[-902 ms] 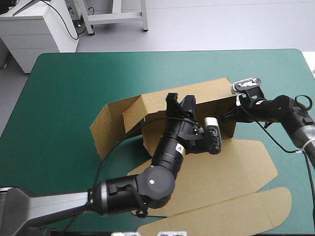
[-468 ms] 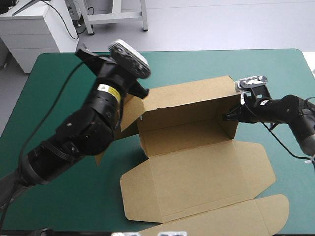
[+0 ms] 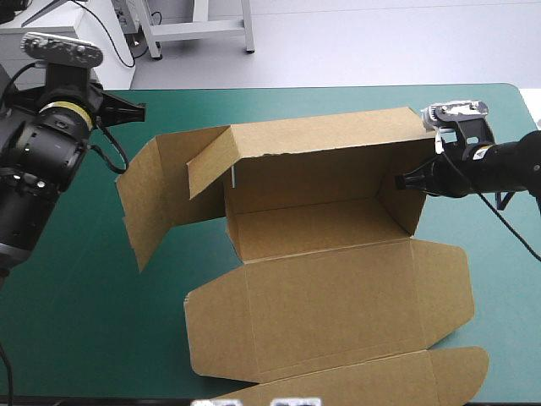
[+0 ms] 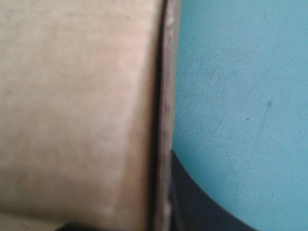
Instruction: Fold the box
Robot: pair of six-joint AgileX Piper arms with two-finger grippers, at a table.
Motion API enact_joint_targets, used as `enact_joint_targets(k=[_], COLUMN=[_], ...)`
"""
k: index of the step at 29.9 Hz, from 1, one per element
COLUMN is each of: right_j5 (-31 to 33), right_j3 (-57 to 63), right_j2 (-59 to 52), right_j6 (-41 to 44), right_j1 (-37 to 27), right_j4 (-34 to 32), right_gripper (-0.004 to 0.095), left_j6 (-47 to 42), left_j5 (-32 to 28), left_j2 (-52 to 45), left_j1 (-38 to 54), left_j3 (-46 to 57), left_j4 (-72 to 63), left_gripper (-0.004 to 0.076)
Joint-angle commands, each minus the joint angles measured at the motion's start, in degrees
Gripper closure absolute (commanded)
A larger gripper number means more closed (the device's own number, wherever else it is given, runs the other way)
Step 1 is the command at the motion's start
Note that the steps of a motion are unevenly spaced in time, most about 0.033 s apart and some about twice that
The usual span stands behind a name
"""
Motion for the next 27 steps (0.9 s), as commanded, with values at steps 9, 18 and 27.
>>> enact_joint_targets(k=[9,18,27], right_j5=[5.7,5.5,-7.2], right_j3=[-3.7,-3.7,-3.8], right_j2=[-0.7,7.0,17.5], right_j6=[5.2,4.9,4.3], right_j1=[0.1,5.0,9.3], right_j4=[-1.2,-2.6,-6.6], right_gripper=[0.0904,0.0903,0.0895], left_j6=[8.0,11.5,12.6], left_j5=[-1.0,1.9,2.6], left_j2=[-1.7,-1.7,-1.7], left_j1=[17.7,18.5,18.5], left_j3=[2.3,7.7,8.0], left_j4=[-22.7,-28.6,-30.3], left_gripper=[0.072,0.072,0.072])
